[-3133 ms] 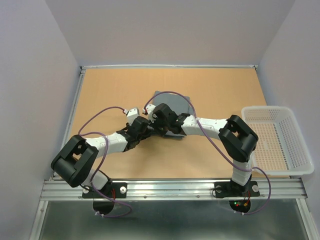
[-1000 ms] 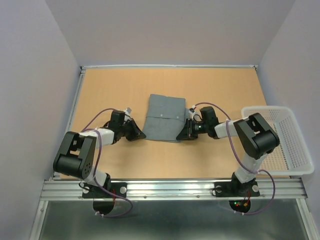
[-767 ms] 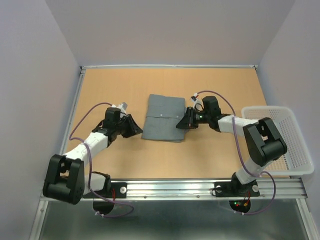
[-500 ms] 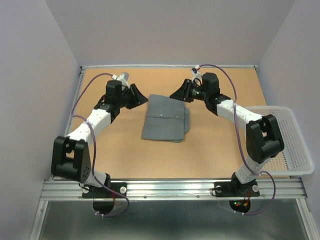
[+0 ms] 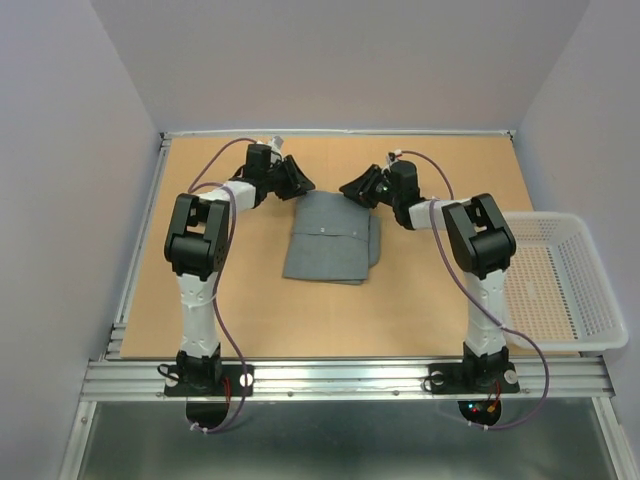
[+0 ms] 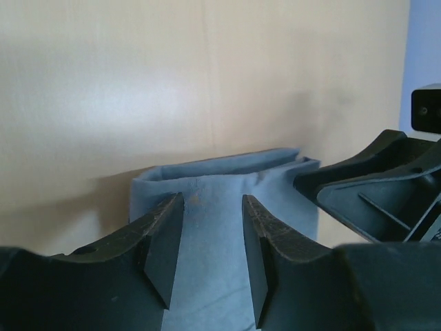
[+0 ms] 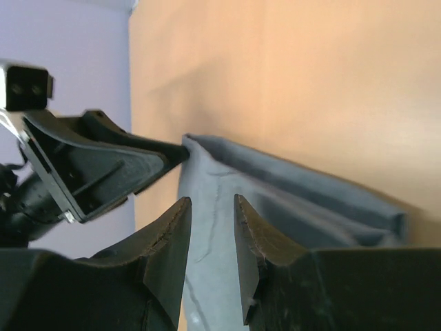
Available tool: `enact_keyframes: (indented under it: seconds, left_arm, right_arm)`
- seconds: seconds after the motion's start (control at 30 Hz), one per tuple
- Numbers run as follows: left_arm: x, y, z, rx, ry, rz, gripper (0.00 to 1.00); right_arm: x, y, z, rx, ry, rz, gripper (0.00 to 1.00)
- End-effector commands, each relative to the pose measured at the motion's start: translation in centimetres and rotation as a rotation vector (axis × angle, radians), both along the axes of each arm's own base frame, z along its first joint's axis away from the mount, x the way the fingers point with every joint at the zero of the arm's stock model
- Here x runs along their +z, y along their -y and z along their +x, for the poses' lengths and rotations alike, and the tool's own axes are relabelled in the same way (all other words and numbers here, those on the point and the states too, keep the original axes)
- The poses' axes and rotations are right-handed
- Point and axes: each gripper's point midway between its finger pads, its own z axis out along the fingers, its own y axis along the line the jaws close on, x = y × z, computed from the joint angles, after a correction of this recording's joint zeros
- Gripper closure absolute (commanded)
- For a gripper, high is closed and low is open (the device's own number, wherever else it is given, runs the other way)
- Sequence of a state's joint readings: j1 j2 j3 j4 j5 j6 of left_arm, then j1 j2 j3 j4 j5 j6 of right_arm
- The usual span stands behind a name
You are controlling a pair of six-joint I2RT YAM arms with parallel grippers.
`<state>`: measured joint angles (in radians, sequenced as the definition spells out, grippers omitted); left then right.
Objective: Fold and stack the long sleeve shirts
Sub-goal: Fold the shirt
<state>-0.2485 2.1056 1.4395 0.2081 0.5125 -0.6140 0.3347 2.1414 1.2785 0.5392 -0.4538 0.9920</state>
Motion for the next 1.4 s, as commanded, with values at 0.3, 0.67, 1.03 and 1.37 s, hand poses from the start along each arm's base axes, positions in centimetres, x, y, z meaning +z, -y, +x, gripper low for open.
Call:
enact_keyframes:
  seconds: [0.3,0.67,1.03,1.37]
  left_arm:
    - [-4.6,-2.5,0.6,0.106,-0.061,-0.034,0.54]
    - [3.8,-7.9,-4.9,0.15,0.143,0.287,0.4]
    - [3.4,-2.2,-12.7,-0.076,0.223,0.618,0.4]
    - [-1.4,-0.7,-10.4,-0.063,0.172,0.776,0.44]
  right_arm:
    - [-3.8,6.3,1.6,-0.137,0.006,0.042,0.64]
    - [4.1,7.1,-1.8,0.044,0.123,-0.274,0.39]
    - [1.5,4.3,-15.5,0.192,-0.025,-0.484,0.5]
    - [-5.0,5.0,-19.9,0.208,-0.184,-0.598,0.59]
